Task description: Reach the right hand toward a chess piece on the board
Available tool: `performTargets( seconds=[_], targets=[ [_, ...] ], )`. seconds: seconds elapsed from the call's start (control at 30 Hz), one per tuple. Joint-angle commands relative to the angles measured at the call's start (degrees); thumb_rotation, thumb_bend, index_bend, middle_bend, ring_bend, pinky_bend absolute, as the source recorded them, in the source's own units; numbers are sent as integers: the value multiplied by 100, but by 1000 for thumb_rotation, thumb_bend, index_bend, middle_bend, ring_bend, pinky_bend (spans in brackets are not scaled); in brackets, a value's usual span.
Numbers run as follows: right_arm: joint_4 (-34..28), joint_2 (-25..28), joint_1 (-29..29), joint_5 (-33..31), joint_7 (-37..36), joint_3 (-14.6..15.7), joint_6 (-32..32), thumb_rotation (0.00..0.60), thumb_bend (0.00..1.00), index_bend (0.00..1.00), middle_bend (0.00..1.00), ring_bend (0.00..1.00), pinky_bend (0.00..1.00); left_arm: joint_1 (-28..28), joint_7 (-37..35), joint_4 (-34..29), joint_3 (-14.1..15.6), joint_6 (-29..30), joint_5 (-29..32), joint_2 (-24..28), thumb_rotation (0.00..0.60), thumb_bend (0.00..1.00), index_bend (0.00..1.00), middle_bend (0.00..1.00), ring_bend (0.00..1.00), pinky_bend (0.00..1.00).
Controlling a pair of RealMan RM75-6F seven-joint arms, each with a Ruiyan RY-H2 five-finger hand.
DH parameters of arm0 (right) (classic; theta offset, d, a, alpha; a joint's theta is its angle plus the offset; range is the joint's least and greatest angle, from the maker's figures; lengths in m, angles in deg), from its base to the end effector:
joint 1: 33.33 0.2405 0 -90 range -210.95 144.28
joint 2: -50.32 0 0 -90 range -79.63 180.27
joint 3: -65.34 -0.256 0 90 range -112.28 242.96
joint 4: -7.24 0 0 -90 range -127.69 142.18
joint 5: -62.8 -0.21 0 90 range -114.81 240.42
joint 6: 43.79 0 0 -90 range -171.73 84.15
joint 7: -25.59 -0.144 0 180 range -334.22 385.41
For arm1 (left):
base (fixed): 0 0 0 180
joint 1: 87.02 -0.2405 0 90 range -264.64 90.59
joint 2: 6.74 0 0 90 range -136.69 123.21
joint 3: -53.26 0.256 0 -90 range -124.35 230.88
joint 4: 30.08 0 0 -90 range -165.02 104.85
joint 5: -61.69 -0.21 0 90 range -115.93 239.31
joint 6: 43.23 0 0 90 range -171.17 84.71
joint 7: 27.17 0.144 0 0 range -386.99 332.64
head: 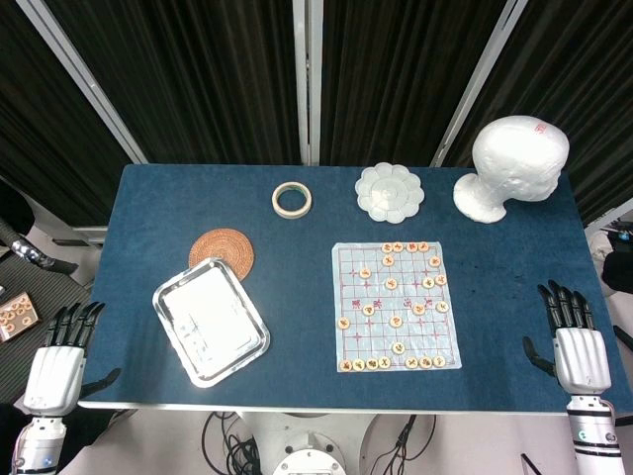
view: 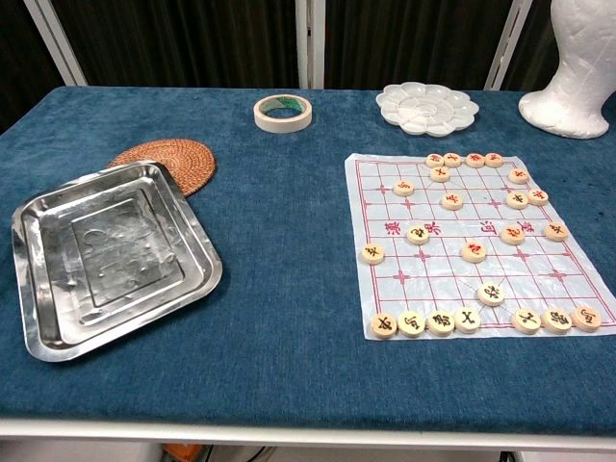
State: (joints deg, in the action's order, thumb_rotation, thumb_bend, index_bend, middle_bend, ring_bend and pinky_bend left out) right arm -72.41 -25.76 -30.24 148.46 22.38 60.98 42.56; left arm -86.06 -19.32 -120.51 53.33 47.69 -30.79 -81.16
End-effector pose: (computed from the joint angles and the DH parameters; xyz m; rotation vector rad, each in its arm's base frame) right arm -0.3366 -0.1775 0.1179 1.3059 -0.9261 0.9385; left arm -0.2925 0.1485 0.1070 -1.4050 -0.8684 -0.9573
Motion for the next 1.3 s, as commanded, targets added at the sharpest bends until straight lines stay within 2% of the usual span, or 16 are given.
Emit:
performTargets(
  seconds=[0.03,0.43,0.67,0.97,1.3],
  targets=[
    [13,0,14,14,-47,8,-19,600,264,0,0,0,0,6,47,-46,2,-20,20,7,600,105,43,73,0,5],
    [-87,59,68,157,128,145,-135,600,225,4,0,0,0,-47,-3,-26,15,88,-6,26,600,105,43,73,0,5],
    [-289,115,294,334,588,391,-661,600,163,156,0,0,0,-30,-58,79,37,31,-1,-53,600,105,43,73,0,5],
    [-627,-107,649,671,1342,600,-1178,600,157,198,0,0,0,-51,-39,75,57,104,-73,-78,600,105,43,73,0,5],
    [-609,-413,788,645,1677,756,-1544,600,158,248,0,0,0,-112,-133,141,107,158,-86,-70,600,106,43,73,0,5]
  ],
)
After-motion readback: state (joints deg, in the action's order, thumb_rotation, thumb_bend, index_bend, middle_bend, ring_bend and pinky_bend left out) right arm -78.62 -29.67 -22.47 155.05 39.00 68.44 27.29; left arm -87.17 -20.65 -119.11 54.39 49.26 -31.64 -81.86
